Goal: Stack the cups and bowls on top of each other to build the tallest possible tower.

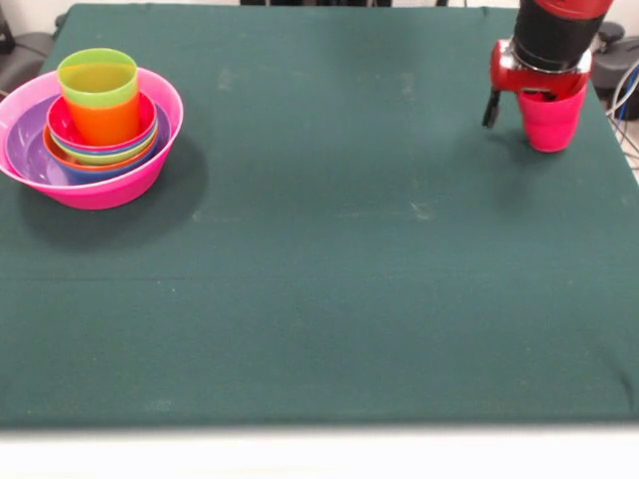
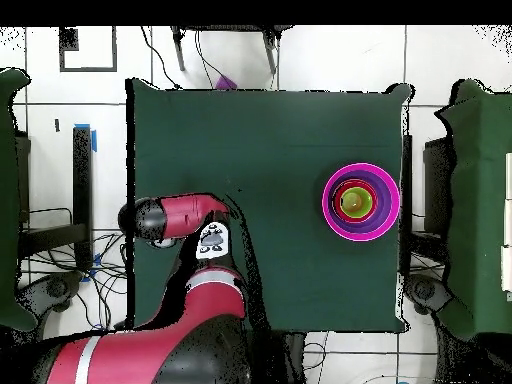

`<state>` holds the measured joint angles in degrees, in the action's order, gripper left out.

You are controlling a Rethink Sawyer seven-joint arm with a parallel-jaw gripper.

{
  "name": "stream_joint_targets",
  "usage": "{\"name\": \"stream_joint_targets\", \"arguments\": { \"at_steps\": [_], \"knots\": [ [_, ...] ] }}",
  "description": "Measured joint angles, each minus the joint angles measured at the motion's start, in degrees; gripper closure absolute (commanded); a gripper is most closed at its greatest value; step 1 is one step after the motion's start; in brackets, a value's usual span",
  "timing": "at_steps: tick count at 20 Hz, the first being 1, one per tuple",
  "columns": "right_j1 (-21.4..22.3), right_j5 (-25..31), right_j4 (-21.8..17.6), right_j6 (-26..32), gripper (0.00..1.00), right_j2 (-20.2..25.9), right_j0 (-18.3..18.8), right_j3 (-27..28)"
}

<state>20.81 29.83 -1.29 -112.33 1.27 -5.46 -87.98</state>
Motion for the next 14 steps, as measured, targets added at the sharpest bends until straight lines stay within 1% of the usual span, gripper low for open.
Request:
{"name": "stream_joint_targets", "arguments": {
  "at_steps": [1, 4, 7, 10, 14],
  "knots": [
    [-0.08, -0.13, -0.02, 0.00, 1.00, -0.58, -0.11, 0.35],
    [0.13, -0.01, 0.13, 0.00, 1.00, -0.67, -0.22, 0.39],
    [0.94, 0.31, 0.64, 0.00, 1.00, -1.11, -1.02, 0.63],
    [0.81, 0.30, 0.65, 0.00, 1.00, -1.76, -1.69, 0.93],
    [0.89, 0.31, 0.63, 0.00, 1.00, -1.88, -1.54, 1.00]
  ]
}}
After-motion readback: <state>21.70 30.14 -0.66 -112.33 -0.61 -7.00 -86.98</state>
